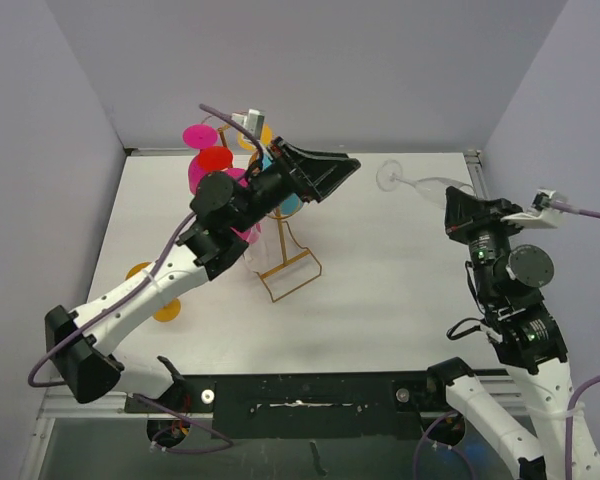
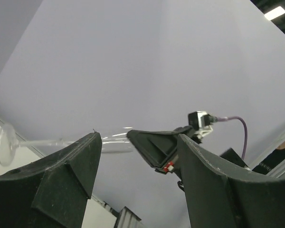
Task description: Place the wine glass upside down on the wine glass rack
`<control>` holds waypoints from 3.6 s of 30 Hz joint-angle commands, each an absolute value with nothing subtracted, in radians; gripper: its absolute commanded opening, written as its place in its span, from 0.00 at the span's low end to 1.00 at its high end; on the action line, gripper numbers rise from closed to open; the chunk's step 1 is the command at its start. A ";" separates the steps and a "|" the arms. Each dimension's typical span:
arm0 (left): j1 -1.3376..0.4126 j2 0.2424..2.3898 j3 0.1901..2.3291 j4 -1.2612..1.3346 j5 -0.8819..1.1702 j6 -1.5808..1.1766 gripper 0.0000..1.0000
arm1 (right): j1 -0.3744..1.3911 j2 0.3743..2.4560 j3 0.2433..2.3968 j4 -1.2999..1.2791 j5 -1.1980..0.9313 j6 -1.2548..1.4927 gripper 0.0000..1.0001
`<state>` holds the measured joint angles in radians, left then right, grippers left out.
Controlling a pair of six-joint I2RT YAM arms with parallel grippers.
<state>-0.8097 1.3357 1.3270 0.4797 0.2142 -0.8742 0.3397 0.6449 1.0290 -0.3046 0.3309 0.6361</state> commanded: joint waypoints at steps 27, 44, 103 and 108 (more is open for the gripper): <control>-0.930 1.744 1.693 0.557 -0.186 -1.340 0.57 | 0.333 0.527 0.844 0.451 0.133 0.938 0.00; -0.930 1.703 1.639 0.700 -0.375 -1.375 0.27 | 0.334 0.459 0.758 0.444 0.080 0.963 0.00; -0.854 1.494 1.561 0.521 0.573 -0.467 0.00 | 0.334 0.877 1.229 -0.144 -0.513 0.454 0.57; -0.854 1.498 1.560 0.536 0.592 -0.489 0.00 | 0.335 0.915 1.223 -0.099 -0.540 0.477 0.52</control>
<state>-0.8478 1.5352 1.5524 0.4583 0.5369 -0.4435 0.3397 0.8833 1.2133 -0.1944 -0.5217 0.4511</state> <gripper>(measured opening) 0.080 0.536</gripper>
